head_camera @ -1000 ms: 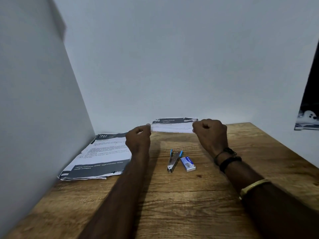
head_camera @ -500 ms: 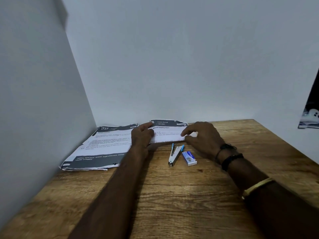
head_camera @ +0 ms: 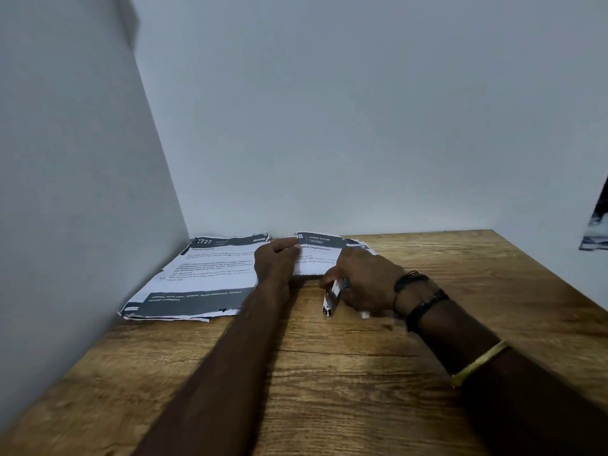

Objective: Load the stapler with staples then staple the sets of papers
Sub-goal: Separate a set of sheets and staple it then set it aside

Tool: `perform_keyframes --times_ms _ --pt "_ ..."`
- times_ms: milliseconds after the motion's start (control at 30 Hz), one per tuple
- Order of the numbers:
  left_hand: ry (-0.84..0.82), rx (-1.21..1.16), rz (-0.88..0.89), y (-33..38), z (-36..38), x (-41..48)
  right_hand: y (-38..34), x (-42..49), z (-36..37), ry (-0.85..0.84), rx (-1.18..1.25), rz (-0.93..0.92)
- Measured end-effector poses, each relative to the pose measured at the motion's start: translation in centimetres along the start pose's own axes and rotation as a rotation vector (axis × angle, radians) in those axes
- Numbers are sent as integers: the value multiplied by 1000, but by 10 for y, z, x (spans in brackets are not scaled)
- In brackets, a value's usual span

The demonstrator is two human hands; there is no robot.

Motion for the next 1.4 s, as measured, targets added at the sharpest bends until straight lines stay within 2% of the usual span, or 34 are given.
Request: perform_keyframes --times_ms 133,200,300,533,633,700,800,933,1133,1400 --pt "152 -15 25 2 -8 0 -3 0 0 8 60 -11" --pt "176 -32 17 3 -9 1 -4 0 -1 17 90 -34" --pt "126 -70 2 3 -7 3 -1 -3 -2 26 179 -64" --pt "81 -122 -5 4 -3 1 7 -11 -6 92 556 -118" --pt "44 -112 -9 3 -2 -1 10 -10 -10 184 635 -114" --pt "22 -67 -5 5 0 -4 14 -9 -12 261 703 -67" --pt "-85 -60 1 6 7 -10 20 -7 -14 320 974 45" --pt "-170 105 139 11 16 -18 29 -4 -13 432 1181 150" --pt "-205 234 355 17 27 -34 37 -1 -14 601 1046 134" --pt "-223 345 500 19 33 -40 39 -1 -16 641 870 110"
Point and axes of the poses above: each hand's wrist, its own x-axis towards the middle knuckle, its own z-axis out of the palm, y = z × x, the point moved 4 cm from there along x, towards the middle knuckle, and after that the axes turned 1 degree about -x, right-handed, at the moved point
